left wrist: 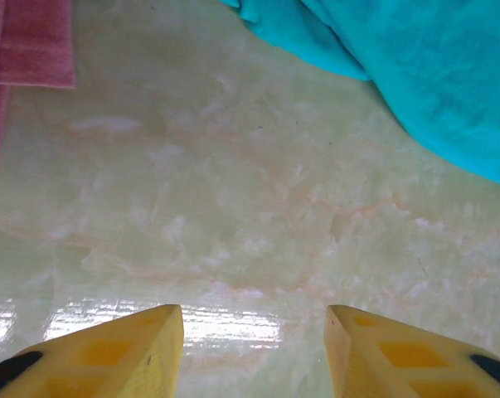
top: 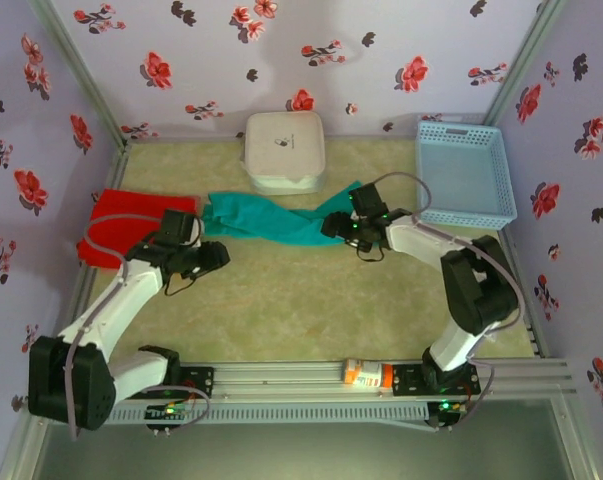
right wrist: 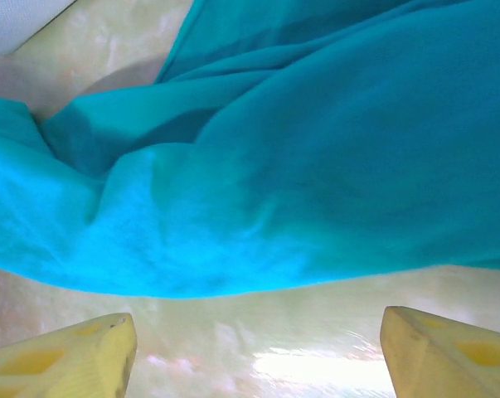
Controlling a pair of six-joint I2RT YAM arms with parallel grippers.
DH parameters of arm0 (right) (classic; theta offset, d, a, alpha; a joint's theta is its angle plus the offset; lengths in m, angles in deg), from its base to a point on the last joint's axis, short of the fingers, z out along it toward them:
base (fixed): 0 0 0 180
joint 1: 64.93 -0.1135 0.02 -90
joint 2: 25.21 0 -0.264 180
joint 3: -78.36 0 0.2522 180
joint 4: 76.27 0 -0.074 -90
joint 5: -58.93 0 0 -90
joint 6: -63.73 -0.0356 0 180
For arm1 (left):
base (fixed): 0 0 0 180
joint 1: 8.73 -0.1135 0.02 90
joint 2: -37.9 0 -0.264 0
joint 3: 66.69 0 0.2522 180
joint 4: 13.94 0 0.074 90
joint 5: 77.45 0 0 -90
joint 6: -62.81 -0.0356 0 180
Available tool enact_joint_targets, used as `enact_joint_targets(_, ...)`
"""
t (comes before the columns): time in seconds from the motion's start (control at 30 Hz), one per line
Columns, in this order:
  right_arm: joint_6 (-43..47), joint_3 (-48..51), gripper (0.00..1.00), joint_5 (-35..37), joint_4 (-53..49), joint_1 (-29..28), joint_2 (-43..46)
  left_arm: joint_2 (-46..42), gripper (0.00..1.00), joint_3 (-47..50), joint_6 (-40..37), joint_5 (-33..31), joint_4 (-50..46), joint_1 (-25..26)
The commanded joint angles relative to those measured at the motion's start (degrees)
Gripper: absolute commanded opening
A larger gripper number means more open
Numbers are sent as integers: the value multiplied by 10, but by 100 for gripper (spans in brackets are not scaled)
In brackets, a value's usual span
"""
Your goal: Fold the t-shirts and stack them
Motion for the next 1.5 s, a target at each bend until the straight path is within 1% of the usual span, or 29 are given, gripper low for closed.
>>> enact_joint_targets(0.0, -78, -20, 75, 32, 61, -38, -48, -29, 48, 18, 10, -14, -43, 2)
enact_joint_targets(0.13, -121, -61, 72, 31, 92, -65, -117, -63, 48, 40, 16, -19, -60, 2)
enact_joint_targets(0.3, -121, -80, 64, 77, 90, -67, -142, -90, 48, 54, 20, -27, -76, 1)
enact_joint_targets(0.4, -105, -99, 54, 80, 69, -64, -149, -101, 48, 59, 26, -26, -72, 1)
enact_joint_targets(0.47, -96, -103, 45, 79, 64, -62, -149, -102, 48, 62, 25, -27, -67, 1)
enact_joint_targets(0.5, -92, -104, 37, 76, 61, -61, -148, -98, 48, 61, 25, -27, -65, 1)
enact_joint_targets(0.57, -80, -106, 18, 70, 50, -59, -145, -91, 48, 61, 22, -27, -62, 1)
enact_joint_targets(0.63, -67, -100, 5, 69, 39, -59, -136, -86, 48, 61, 18, -28, -59, 0)
enact_joint_targets(0.67, -61, -95, 1, 67, 35, -59, -129, -83, 47, 60, 17, -30, -56, 0)
enact_joint_targets(0.8, -40, -52, 0, 39, 34, -60, -88, -70, 47, 60, 8, -33, -44, -8)
enact_joint_targets(0.9, -32, -25, 0, -27, 30, -65, -47, -60, 47, 54, 1, -33, -38, -11)
enact_joint_targets(0.97, -8, -25, 0, -75, -15, -74, -15, -52, 46, 46, -5, -34, -37, -12)
enact_joint_targets(1.1, 29, -38, 0, -137, -113, -87, 48, -41, 46, 31, -15, -41, -36, -13)
enact_joint_targets(1.13, 34, -45, 0, -147, -140, -86, 64, -37, 46, 29, -16, -41, -35, -13)
enact_joint_targets(1.23, 43, -81, 0, -141, -223, -74, 89, -26, 46, 23, -21, -41, -32, -13)
enact_joint_targets(1.33, 29, -93, 0, -156, -211, -46, 101, -20, 46, 24, -18, -40, -25, -13)
enact_joint_targets(1.4, 4, -91, 0, -170, -172, -19, 97, -20, 45, 25, -16, -36, -21, -13)
enact_joint_targets(1.47, -20, -92, 3, -178, -131, 11, 74, -19, 45, 27, -15, -33, -14, -13)
